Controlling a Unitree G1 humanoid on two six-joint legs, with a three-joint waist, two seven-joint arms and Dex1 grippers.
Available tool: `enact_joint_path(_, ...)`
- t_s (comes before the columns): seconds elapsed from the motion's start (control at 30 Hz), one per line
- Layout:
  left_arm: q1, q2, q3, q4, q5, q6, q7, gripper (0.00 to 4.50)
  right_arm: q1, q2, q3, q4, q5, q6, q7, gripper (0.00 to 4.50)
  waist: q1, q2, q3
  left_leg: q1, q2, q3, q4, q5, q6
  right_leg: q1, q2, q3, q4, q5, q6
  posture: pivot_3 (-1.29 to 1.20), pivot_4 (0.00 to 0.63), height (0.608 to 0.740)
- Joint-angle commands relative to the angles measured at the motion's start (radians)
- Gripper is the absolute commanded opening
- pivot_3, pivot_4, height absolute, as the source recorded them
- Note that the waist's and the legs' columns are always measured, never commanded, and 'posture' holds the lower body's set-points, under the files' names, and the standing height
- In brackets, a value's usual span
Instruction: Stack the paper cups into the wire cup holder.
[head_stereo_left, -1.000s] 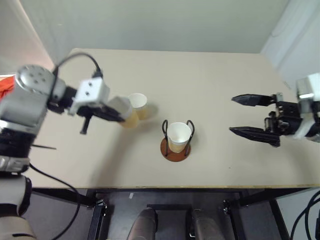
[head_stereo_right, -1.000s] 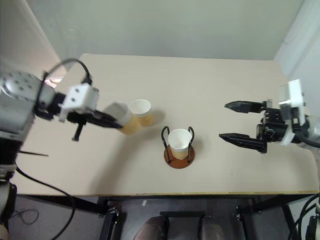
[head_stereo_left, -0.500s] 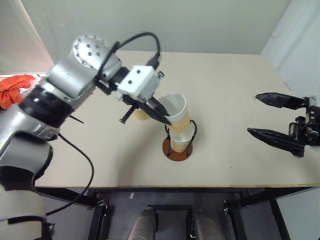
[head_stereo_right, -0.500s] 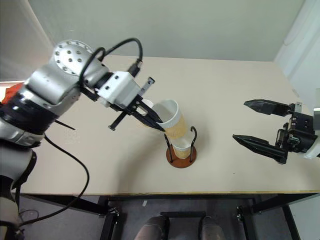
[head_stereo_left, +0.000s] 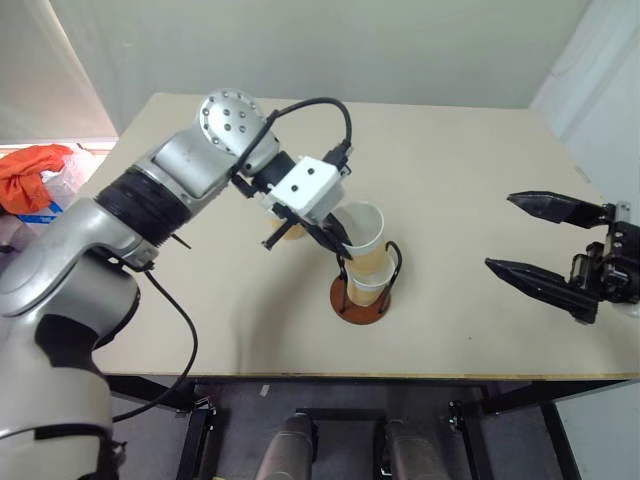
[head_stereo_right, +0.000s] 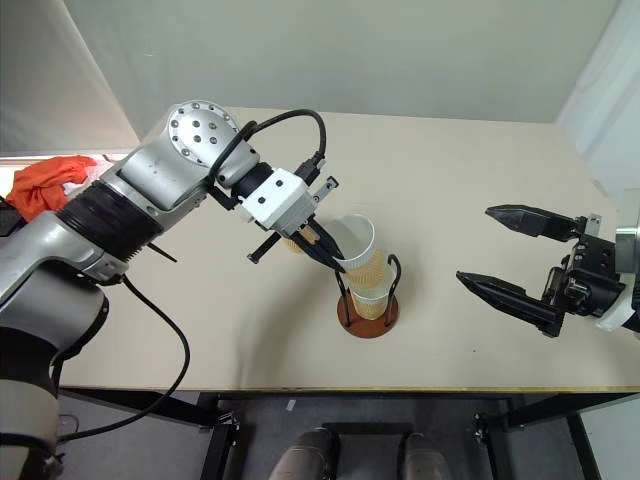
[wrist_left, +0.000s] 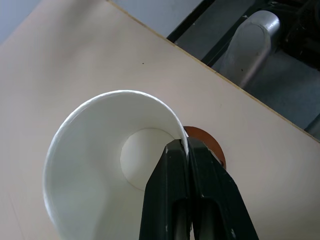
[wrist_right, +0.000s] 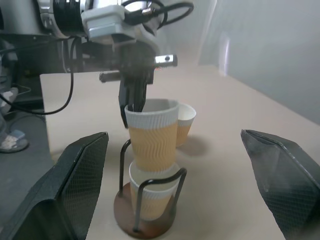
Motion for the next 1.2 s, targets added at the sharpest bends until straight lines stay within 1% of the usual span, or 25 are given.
enact_joint_path(0.03,-0.036,-0.017,0.022,0.015,0.006,0.012,-0.040,0.01,0.006,-0.002,-0.020,-0.021,0.021,-0.030,-0.017,4.50,0.003,0.000,0.000,0.000,0.000,0.000,0.000,0.000,0.001,0.000,0.000,0.000,0.000,0.000,0.000,0.00,0.150,0.740)
enact_joint_path(0.07,-0.035,-0.018,0.021,0.016,0.007,0.011,-0.040,0.01,0.007,-0.003,-0.019,-0.021,0.020,-0.032,-0.018,4.50,0.003,0.000,0.000,0.000,0.000,0.000,0.000,-0.001,0.001,0.000,0.000,0.000,0.000,0.000,0.000,0.00,0.150,0.740)
enact_joint_path(0.17,-0.034,-0.037,0.034,0.041,0.043,0.014,-0.040,0.59,0.007,-0.006,-0.010,-0.015,0.018,-0.041,-0.018,4.50,0.004,0.000,0.000,0.000,0.000,0.000,0.000,-0.001,0.001,0.000,0.000,0.000,0.000,0.000,0.000,0.00,0.150,0.740)
enact_joint_path(0.27,-0.020,-0.073,0.075,0.097,0.134,-0.044,-0.040,1.64,-0.002,-0.010,0.010,-0.005,0.012,-0.050,-0.016,4.50,0.004,0.000,0.000,0.000,-0.001,0.000,0.000,-0.001,0.001,0.000,0.000,0.000,0.000,0.000,0.001,0.00,0.150,0.740)
enact_joint_path(0.33,-0.010,-0.082,0.098,0.123,0.185,-0.055,-0.040,2.26,-0.011,-0.013,0.024,0.004,0.010,-0.055,-0.011,4.50,0.004,0.000,0.000,0.000,-0.001,0.000,0.001,-0.001,0.002,0.000,0.000,0.000,0.000,0.000,0.001,0.00,0.150,0.740)
enact_joint_path(0.43,0.004,-0.079,0.156,0.188,0.235,-0.014,-0.040,2.26,-0.040,-0.019,0.067,0.027,0.005,-0.065,0.007,4.50,0.004,0.000,0.000,0.000,-0.001,0.001,0.001,0.000,0.002,0.000,0.000,0.000,0.000,0.000,0.003,0.00,0.150,0.740)
enact_joint_path(0.53,0.016,-0.063,0.222,0.296,0.315,-0.024,-0.040,2.26,-0.078,-0.024,0.112,0.042,0.014,-0.062,0.017,4.50,0.000,0.001,0.000,0.001,0.000,0.001,0.001,0.000,0.002,0.000,0.000,0.001,0.000,0.000,0.003,0.00,0.150,0.740)
enact_joint_path(0.6,0.024,-0.030,0.258,0.390,0.378,-0.030,-0.040,2.26,-0.109,-0.024,0.161,0.046,0.050,-0.035,0.022,4.50,-0.002,0.001,0.000,0.001,0.000,0.001,0.000,0.000,0.001,0.000,0.000,0.001,0.001,0.000,0.004,0.00,0.150,0.740)
enact_joint_path(0.67,0.033,0.000,0.268,0.460,0.430,-0.047,-0.040,2.26,-0.141,-0.005,0.218,0.049,0.036,-0.044,0.021,4.50,-0.006,0.001,0.000,0.002,0.000,0.001,0.000,0.001,0.000,0.000,0.001,0.001,0.001,0.000,0.004,0.00,0.150,0.740)
enact_joint_path(0.7,0.037,0.000,0.276,0.484,0.441,-0.046,-0.040,2.26,-0.158,0.004,0.243,0.054,0.023,-0.051,0.016,4.50,-0.007,0.001,0.000,0.002,0.000,0.001,0.000,0.001,0.000,0.000,0.001,0.001,0.001,-0.001,0.004,0.00,0.150,0.740)
enact_joint_path(0.8,0.032,-0.033,0.326,0.575,0.495,-0.037,-0.040,2.26,-0.201,0.022,0.302,0.066,-0.011,-0.065,0.002,4.50,0.005,0.001,0.000,0.001,0.000,0.001,0.000,0.002,-0.001,-0.001,0.001,0.001,0.000,-0.001,0.004,0.00,0.150,0.740)
enact_joint_path(0.93,0.024,-0.083,0.370,0.702,0.590,-0.030,0.011,2.26,-0.236,0.047,0.359,0.077,-0.077,-0.086,-0.021,4.50,0.020,0.001,0.000,-0.001,-0.003,-0.002,0.002,0.002,0.000,0.000,-0.001,0.001,0.000,-0.001,0.003,0.00,0.150,0.740)
enact_joint_path(1.1,0.017,-0.145,0.414,0.785,0.687,-0.039,0.066,2.26,-0.245,0.064,0.414,0.085,-0.191,-0.097,-0.096,4.50,0.020,0.001,0.000,-0.001,-0.003,0.001,0.002,0.001,0.000,0.000,-0.002,0.001,0.000,0.001,0.005,0.00,0.150,0.740)
enact_joint_path(1.2,0.012,-0.166,0.438,0.809,0.730,-0.043,0.093,2.26,-0.236,0.065,0.405,0.084,-0.201,-0.090,-0.108,4.50,0.018,0.001,0.000,0.000,-0.002,0.002,0.002,0.001,0.000,0.000,-0.002,0.001,0.000,0.002,0.006,0.00,0.150,0.740)
